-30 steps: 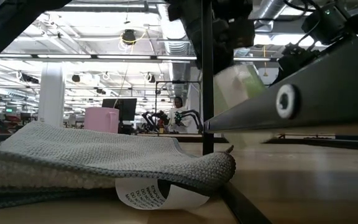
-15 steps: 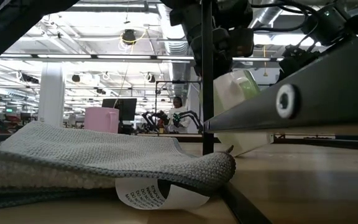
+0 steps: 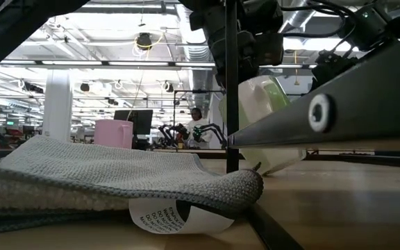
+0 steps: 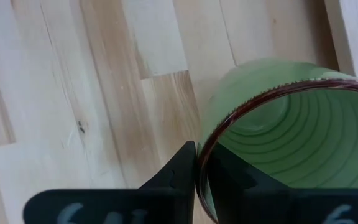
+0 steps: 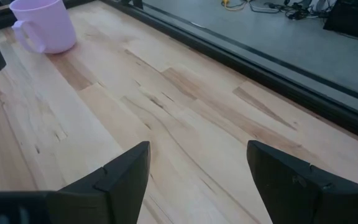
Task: Stack small to large cups/mugs on shelf
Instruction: Put the green mug on the shelf
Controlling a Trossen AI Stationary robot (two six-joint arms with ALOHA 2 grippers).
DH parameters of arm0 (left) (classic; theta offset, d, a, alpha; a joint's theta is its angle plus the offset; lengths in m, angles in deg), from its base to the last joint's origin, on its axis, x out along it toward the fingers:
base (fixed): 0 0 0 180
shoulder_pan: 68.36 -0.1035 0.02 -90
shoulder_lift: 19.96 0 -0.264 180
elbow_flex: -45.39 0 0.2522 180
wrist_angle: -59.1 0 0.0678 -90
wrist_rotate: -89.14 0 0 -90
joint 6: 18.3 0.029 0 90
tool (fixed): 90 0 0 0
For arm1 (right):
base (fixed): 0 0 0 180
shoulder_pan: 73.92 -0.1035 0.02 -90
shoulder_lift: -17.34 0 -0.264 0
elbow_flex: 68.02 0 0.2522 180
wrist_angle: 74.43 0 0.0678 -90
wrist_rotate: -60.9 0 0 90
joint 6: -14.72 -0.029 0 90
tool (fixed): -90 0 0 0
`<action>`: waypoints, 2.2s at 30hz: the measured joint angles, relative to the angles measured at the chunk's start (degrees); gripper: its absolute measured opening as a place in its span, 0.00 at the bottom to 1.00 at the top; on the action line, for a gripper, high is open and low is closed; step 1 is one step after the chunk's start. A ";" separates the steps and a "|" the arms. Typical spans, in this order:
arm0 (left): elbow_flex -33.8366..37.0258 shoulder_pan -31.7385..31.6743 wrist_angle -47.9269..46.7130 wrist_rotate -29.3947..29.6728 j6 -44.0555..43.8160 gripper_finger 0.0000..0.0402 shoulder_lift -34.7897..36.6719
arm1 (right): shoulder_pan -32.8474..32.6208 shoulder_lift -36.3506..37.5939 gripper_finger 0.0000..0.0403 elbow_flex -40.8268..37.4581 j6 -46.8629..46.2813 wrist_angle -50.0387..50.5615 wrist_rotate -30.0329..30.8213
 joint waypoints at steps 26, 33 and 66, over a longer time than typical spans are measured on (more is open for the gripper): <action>-0.80 1.33 -1.06 1.84 0.15 0.07 -0.06 | 0.02 0.00 0.73 0.01 1.51 -0.04 0.00; -4.09 1.96 -5.09 6.47 0.13 0.07 -0.09 | 0.02 0.00 0.73 0.00 1.51 -0.06 -0.01; -4.83 2.43 -8.36 8.53 -0.76 0.07 -0.09 | 0.02 0.00 0.73 0.00 1.49 -0.04 0.00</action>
